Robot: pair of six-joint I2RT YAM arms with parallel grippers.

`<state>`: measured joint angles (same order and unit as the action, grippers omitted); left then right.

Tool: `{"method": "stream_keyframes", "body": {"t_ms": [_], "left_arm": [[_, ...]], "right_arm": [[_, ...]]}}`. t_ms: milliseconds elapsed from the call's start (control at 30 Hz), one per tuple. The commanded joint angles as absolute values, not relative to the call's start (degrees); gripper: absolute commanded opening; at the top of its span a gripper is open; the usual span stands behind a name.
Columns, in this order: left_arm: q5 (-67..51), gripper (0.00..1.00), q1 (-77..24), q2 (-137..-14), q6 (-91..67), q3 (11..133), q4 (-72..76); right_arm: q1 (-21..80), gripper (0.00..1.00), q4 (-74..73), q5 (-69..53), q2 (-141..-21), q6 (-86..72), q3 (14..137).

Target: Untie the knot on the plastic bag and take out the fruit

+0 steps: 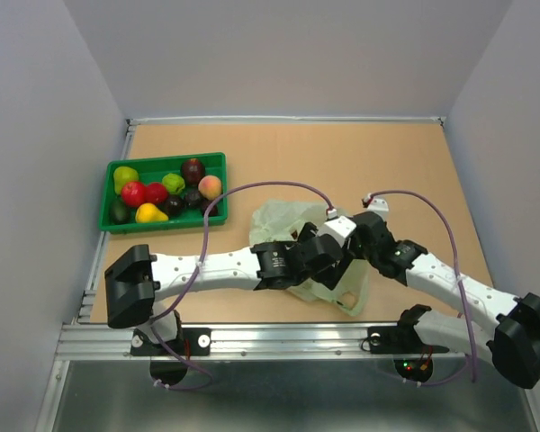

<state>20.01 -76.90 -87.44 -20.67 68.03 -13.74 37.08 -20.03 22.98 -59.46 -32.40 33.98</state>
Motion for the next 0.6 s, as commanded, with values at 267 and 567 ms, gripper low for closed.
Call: {"method": "stream_keyframes", "body": {"t_ms": [267,567], "left_arm": [[25.1,0.89,-60.0,-89.2,-22.9,59.7,-9.7],[31.9,0.92,-55.8,-88.3,-27.0,57.5,-11.0]], "right_arm": [[36.5,0.66,-17.3,24.5,-60.9,-39.6,28.6],[36.4,0.66,-16.2,22.2,-60.2,-40.4,26.8]]}}
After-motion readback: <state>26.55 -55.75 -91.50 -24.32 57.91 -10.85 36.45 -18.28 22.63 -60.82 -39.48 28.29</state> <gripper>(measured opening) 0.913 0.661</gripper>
